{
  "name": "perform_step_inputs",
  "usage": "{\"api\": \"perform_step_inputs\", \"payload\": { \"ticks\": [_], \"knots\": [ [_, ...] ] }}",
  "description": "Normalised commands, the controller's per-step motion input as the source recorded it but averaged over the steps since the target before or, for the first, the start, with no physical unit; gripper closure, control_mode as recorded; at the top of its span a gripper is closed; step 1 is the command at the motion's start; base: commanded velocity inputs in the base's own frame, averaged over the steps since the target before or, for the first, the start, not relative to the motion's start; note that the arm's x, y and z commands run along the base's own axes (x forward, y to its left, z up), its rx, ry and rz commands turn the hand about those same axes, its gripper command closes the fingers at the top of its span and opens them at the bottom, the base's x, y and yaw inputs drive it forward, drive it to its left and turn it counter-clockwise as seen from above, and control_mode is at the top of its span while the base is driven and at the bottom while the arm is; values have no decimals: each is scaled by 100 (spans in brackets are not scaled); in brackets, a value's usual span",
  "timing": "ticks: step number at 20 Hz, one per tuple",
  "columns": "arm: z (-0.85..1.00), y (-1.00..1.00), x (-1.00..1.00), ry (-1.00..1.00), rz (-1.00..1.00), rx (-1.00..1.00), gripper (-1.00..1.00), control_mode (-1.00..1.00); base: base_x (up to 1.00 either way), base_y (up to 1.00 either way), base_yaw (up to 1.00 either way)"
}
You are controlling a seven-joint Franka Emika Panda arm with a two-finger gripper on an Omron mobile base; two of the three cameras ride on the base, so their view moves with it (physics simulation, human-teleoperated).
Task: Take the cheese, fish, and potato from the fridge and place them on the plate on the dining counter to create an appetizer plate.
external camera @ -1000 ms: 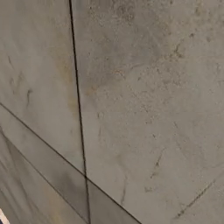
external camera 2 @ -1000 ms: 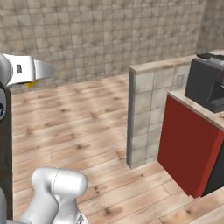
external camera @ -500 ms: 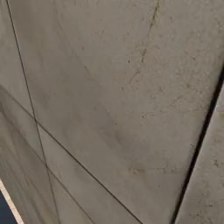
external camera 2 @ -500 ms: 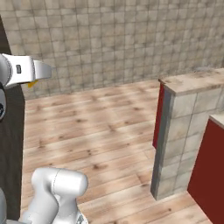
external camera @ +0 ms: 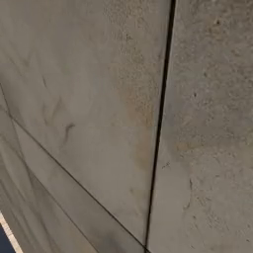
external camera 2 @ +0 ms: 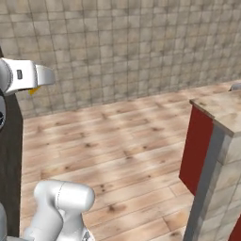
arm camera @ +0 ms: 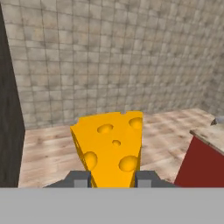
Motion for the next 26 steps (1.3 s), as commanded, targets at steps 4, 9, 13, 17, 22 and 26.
{"api": "perform_step_inputs", "payload": {
  "ticks": [4,9,13,17,22,26],
  "knots": [
    [0,0,0,0,0,0,100,100,100,20,-29],
    [0,0,0,0,0,0,100,100,100,24,-32],
    [0,0,0,0,0,0,100,100,100,21,-35],
    [0,0,0,0,0,0,100,100,100,22,-36],
    [0,0,0,0,0,0,100,100,100,25,-36],
    [0,0,0,0,0,0,100,100,100,33,-37]
  ]
}}
